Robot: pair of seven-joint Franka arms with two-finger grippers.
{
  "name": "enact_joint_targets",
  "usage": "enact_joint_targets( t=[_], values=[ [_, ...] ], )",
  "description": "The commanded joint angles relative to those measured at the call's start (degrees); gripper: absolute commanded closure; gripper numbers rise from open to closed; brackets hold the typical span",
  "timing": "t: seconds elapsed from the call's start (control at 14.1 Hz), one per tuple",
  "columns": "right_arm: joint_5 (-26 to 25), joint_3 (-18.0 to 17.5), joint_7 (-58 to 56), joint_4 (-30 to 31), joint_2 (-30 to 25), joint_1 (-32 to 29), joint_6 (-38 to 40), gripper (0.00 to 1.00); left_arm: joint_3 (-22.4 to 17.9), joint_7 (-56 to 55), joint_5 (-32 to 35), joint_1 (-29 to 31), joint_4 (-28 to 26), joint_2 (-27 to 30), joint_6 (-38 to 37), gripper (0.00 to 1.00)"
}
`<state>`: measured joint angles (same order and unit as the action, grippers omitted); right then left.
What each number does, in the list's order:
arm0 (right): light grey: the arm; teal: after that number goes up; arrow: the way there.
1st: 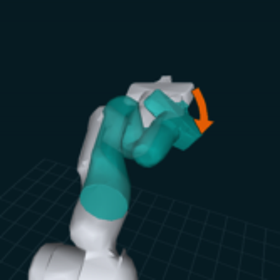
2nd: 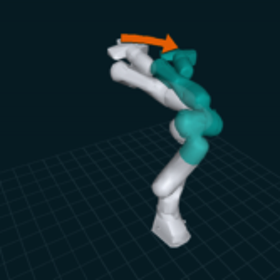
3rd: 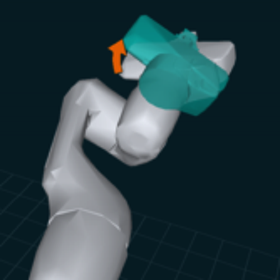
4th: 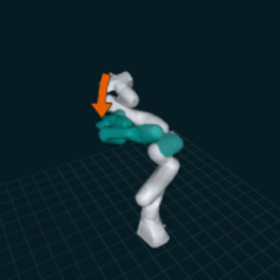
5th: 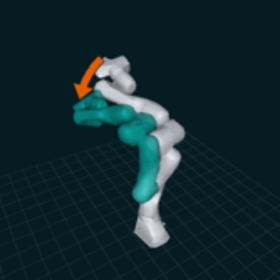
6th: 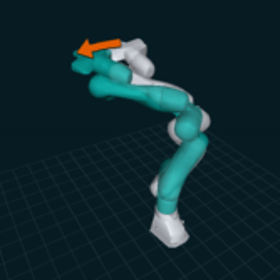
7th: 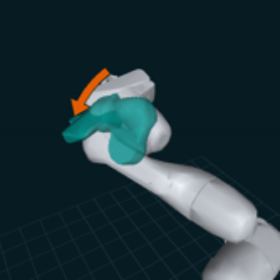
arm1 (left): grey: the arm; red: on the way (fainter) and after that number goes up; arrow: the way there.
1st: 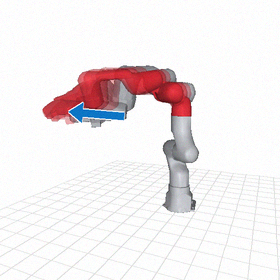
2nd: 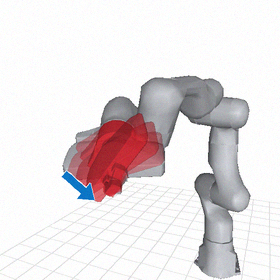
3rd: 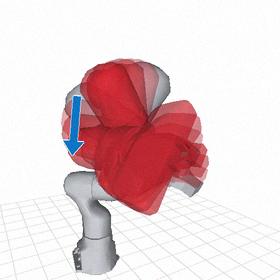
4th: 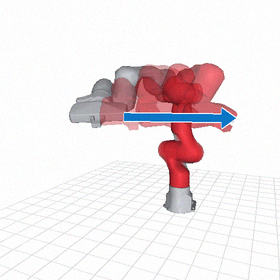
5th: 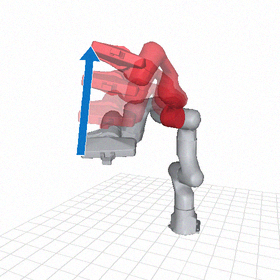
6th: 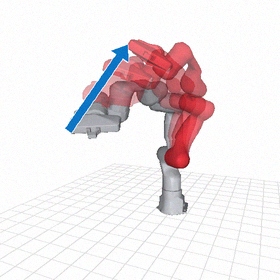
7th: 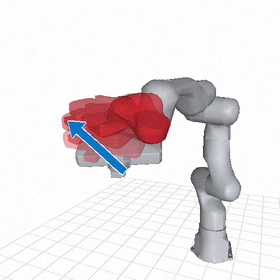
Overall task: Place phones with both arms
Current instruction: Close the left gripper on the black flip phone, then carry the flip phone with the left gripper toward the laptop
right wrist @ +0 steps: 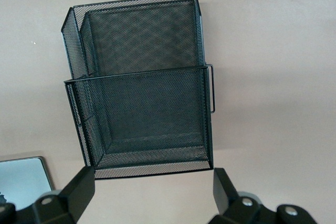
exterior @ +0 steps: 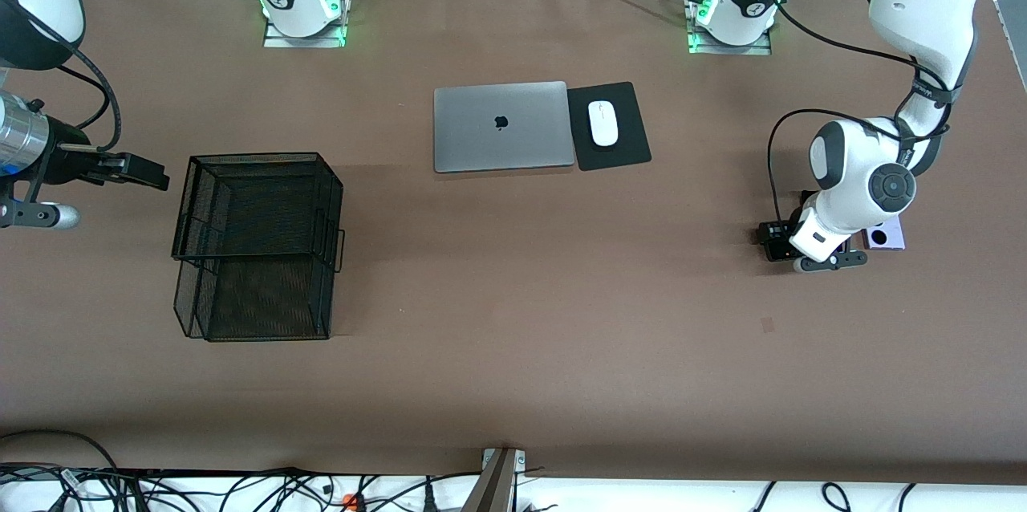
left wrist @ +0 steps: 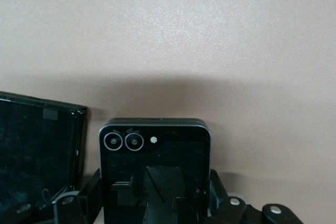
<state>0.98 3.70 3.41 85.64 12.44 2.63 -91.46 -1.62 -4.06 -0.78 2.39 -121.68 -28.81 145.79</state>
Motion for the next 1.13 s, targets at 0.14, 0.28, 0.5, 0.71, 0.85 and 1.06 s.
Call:
enact_joint_targets(
  t=[0.14, 0.28, 0.5, 0.71, 0.85, 1.06],
  values=[
    [0.87, -0.18, 0.72, -0.47, -0.14, 0.01, 1.02, 0.00, -0.05, 0.37, -1.15, -0.45, 7.93, -0.99, -10.92, 1.00],
    [0.87, -0.18, 0.72, -0.47, -0.14, 0.10, 1.02, 0.00, 0.04, 0.19, -1.15, -0.71, 13.46, -0.81, -19.27, 1.00],
    [0.87, -0.09, 0.72, -0.39, -0.14, 0.01, 1.37, 0.00, 0.39, -1.99, -1.15, -2.90, 18.40, -0.98, -24.23, 1.00],
    [0.87, -0.09, 0.72, -0.39, -0.05, -0.08, 1.46, 0.00, 0.48, -9.72, -1.33, -10.01, 20.52, -2.03, -24.32, 1.00],
    [0.87, -0.09, 0.72, -0.39, -0.14, -0.08, 1.46, 0.00, 0.56, -15.25, -1.50, -15.63, 23.58, -4.22, -24.15, 1.00],
    [0.87, -0.09, 0.72, -0.39, -0.14, 0.01, 1.46, 0.00, 0.56, -25.61, -2.73, -24.07, 32.35, -10.45, -24.15, 1.00]
  ],
)
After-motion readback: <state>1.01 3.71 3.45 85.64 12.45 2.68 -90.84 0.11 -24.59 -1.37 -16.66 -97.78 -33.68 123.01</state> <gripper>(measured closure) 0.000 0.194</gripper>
